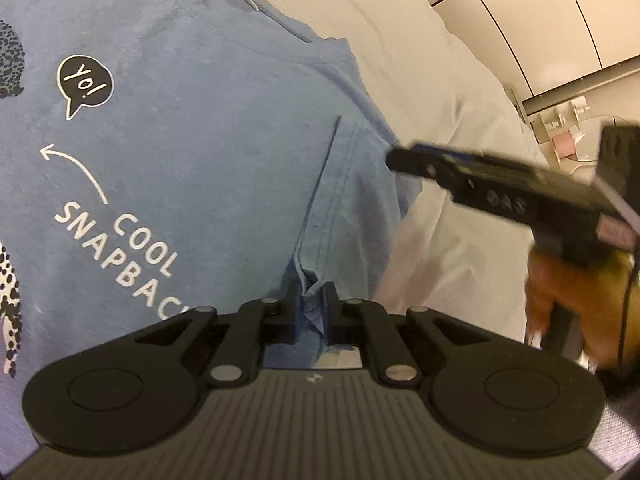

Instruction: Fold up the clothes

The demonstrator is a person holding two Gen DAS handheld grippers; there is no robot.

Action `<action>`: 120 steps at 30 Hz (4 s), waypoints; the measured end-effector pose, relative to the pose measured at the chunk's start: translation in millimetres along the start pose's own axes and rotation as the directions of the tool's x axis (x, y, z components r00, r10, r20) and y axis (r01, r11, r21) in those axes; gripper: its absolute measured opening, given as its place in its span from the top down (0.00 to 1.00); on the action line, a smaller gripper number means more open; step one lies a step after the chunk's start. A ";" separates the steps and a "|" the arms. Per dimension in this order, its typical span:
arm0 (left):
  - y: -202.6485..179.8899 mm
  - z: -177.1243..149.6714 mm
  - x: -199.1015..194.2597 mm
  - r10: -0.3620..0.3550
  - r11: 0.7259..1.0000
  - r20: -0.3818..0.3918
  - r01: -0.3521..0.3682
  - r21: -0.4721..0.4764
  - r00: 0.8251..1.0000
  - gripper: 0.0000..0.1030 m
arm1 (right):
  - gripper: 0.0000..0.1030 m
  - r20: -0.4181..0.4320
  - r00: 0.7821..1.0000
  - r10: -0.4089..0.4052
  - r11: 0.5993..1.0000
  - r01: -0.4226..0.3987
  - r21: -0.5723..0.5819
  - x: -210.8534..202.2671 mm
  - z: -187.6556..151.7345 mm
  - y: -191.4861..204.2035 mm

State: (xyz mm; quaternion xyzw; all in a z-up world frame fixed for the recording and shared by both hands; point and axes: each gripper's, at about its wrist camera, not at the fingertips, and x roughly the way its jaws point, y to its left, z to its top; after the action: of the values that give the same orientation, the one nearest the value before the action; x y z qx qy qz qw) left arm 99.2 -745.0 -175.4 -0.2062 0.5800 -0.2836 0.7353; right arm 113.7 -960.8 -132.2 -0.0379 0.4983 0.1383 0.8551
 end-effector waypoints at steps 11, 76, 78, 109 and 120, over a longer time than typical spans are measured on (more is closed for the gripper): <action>5.8 0.3 1.1 -0.013 0.999 -0.010 0.013 0.031 1.000 0.94 | 0.83 -0.106 0.994 0.020 0.971 -0.045 -0.234 47.6 28.4 4.1; -1.0 22.8 -8.0 0.093 0.965 -0.027 -0.084 0.248 0.995 0.88 | 0.76 -0.127 0.973 -0.195 0.943 0.221 0.250 3.9 -20.1 -33.3; -2.5 17.0 -22.9 0.116 0.957 -0.025 -0.105 0.270 0.993 0.87 | 0.70 -0.135 0.972 -0.195 0.932 0.226 0.283 -7.6 -25.2 -27.9; -45.7 -65.2 -226.4 0.300 0.857 0.179 -0.347 0.381 0.937 0.35 | 0.26 -0.085 0.993 -0.082 0.828 0.116 0.548 -169.9 -87.0 90.1; 1.0 -41.4 -277.8 0.270 0.758 0.180 -0.325 0.566 0.946 0.29 | 0.25 -0.083 0.982 -0.171 0.785 0.186 0.591 -188.1 -89.5 148.5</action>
State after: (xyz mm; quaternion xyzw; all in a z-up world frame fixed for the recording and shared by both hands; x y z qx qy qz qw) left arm 13.0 -560.8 18.4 0.1141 0.4560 -0.3193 0.8229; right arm -89.9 -873.9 -3.9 0.1839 0.5212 -0.1072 0.8265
